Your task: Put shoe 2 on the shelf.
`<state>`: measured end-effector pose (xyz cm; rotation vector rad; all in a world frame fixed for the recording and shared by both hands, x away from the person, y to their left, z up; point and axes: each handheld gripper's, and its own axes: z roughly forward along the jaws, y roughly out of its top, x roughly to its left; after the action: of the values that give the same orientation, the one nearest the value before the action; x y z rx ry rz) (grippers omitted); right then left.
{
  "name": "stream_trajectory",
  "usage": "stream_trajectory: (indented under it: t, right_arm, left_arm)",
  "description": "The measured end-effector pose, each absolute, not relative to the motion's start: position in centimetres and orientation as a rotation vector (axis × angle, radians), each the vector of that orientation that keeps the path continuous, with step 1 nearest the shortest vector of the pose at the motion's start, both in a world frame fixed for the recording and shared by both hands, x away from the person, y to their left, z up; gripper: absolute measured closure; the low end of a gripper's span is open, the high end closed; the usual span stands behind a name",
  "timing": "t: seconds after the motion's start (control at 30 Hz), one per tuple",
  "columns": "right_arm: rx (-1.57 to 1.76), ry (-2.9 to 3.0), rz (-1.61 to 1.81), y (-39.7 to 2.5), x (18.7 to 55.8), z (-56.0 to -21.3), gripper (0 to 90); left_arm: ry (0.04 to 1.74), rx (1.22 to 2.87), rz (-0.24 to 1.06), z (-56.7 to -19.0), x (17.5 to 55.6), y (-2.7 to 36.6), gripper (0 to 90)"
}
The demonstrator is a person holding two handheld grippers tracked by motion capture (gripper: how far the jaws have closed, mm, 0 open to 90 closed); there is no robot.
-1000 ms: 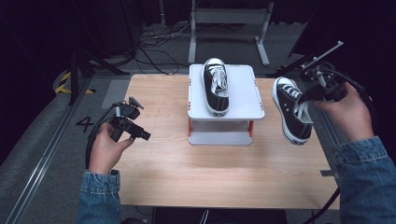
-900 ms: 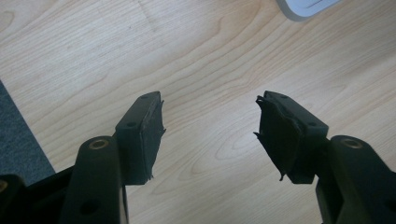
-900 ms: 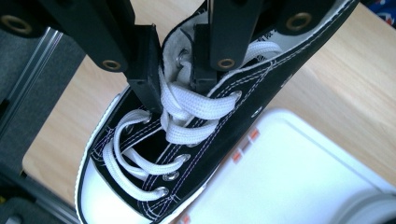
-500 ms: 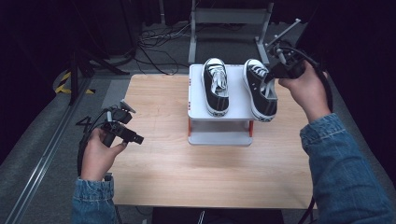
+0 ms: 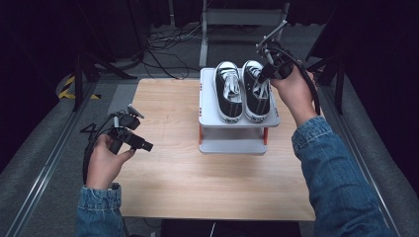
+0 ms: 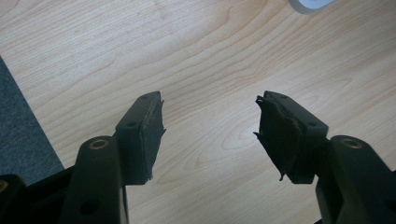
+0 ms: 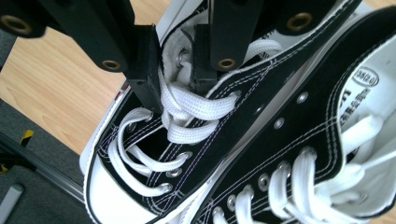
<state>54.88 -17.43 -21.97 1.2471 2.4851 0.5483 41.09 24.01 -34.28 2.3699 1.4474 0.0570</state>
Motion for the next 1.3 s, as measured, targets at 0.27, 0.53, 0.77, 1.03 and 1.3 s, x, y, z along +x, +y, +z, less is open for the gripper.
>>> stream_trajectory:
  t: [0.27,0.53,0.77,1.03,1.3]
  right_arm:
    - [1.279,2.493,0.535,-16.6,55.2,-23.0,75.4]
    - [1.263,2.480,0.549,-16.7,54.5,-23.4,62.3]
    - [1.211,2.409,0.657,-18.5,52.2,-21.5,43.3]
    - [1.134,2.400,0.813,-23.2,48.0,-20.0,43.1]
    - [1.151,2.399,0.873,-29.1,44.4,-21.8,40.6]
  left_arm:
    - [1.431,2.383,0.053,-34.3,41.3,23.6,40.4]
    - [1.432,2.379,0.051,-34.3,41.4,23.5,40.4]
    - [1.420,2.395,0.053,-34.4,41.7,23.1,40.3]
    - [1.379,2.430,0.055,-34.5,42.0,21.7,39.4]
    - [1.324,2.481,0.100,-34.8,41.8,20.5,40.2]
